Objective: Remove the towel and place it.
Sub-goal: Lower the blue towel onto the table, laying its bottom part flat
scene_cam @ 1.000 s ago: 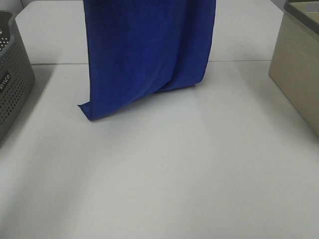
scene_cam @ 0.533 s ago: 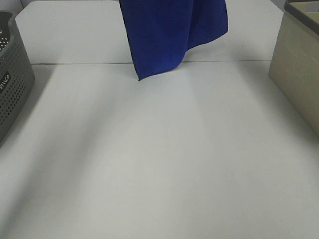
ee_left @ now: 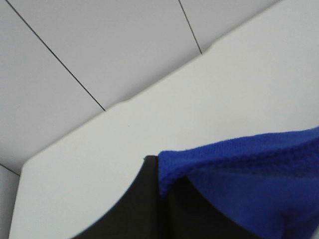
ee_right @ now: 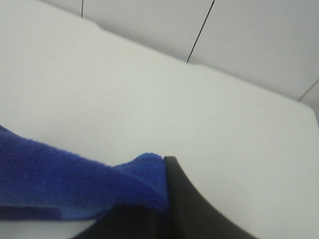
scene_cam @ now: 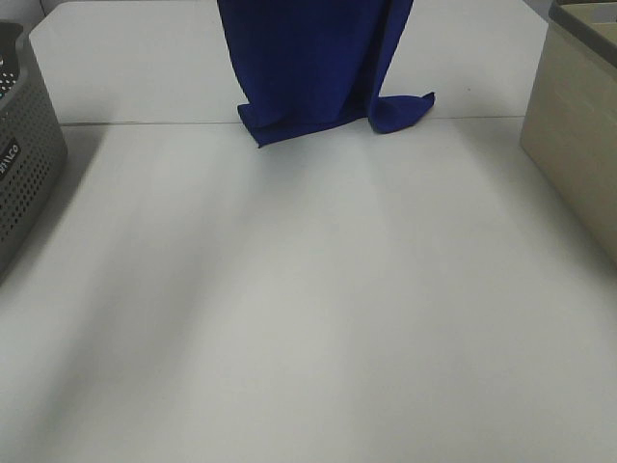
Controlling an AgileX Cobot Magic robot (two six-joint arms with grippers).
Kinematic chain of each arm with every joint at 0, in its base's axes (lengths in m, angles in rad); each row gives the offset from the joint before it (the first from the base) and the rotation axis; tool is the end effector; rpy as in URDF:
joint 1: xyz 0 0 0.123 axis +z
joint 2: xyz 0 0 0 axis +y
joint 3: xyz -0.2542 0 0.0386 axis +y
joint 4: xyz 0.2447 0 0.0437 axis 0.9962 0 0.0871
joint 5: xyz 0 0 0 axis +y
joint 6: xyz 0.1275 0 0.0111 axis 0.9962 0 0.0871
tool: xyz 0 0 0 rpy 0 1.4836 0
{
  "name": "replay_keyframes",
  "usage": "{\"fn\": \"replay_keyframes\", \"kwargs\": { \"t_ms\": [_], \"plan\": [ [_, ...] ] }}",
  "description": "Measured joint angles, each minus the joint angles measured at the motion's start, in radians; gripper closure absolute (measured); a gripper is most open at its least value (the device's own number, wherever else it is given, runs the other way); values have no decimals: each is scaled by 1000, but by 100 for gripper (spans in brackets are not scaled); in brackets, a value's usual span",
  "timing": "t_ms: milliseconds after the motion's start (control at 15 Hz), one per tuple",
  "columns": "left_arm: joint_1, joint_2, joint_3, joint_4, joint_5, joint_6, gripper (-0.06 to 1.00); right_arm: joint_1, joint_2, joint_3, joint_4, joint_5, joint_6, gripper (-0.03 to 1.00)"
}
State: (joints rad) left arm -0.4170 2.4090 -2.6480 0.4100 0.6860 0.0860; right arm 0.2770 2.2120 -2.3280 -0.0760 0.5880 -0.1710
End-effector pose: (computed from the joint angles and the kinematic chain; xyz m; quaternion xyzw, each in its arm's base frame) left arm 0.5249 -0.1972 0.3260 0.2547 0.7657 0.1012 0.5819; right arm 0.5205 0.1424 0.3275 -0.1981 0.8048 -0.0055 0.5595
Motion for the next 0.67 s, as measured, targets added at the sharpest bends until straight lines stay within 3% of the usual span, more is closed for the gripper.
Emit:
{"fn": "replay_keyframes", "kwargs": {
  "t_ms": [67, 133, 200, 333, 467, 667],
  "plan": [
    [-18, -21, 0, -45, 91, 45, 94, 0, -11, 1, 6, 99, 0, 97],
    [-24, -62, -3, -148, 302, 110, 94, 0, -48, 2, 15, 278, -3, 97],
    [-24, -68, -3, -162, 348, 117, 94, 0, -58, 2, 19, 331, -6, 97],
    [-23, -80, -3, -207, 509, 129, 94, 0, -84, 2, 59, 537, -24, 97],
    [-23, -98, 9, -283, 528, 131, 94, 0, -85, 2, 91, 620, -38, 97],
    [-24, -178, 146, -361, 530, 124, 94, 0, -141, 58, 136, 629, -44, 97]
  ]
}}
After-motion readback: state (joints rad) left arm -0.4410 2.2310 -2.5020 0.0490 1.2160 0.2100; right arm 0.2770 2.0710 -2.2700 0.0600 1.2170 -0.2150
